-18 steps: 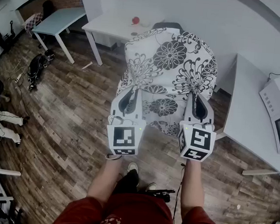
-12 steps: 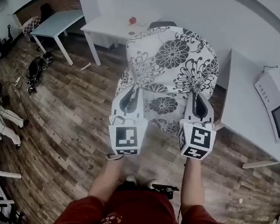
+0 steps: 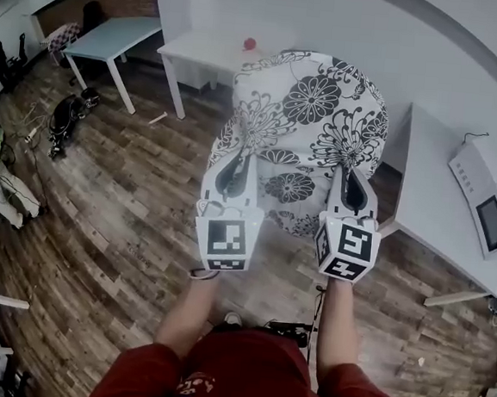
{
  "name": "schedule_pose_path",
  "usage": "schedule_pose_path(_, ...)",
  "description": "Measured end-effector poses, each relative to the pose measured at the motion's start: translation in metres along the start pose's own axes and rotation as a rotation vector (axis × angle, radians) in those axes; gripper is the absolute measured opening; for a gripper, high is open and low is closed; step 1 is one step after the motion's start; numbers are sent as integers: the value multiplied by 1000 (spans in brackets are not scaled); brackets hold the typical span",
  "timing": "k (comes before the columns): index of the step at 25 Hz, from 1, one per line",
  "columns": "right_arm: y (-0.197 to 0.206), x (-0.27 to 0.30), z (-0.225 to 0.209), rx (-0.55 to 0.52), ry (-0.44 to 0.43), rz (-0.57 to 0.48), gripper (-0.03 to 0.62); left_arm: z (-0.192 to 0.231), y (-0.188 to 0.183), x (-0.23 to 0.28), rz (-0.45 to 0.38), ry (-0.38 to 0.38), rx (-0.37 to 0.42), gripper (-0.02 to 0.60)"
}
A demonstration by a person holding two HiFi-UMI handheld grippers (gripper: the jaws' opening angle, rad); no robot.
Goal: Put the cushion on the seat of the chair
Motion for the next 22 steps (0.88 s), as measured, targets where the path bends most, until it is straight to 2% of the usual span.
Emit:
schedule_pose_path(16, 2, 1, 4, -27, 60, -38, 46, 5, 5, 6, -35, 46, 20, 43)
schedule_pose_path(22, 3, 3, 4, -30, 58, -57, 46, 6, 7, 7, -51, 37, 25, 43)
Point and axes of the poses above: the fingertips, and each gripper's own axes: x forward along the fingers, z to its left, y out of its underside, the point moved 8 cm from there along -x, backward along the fingers
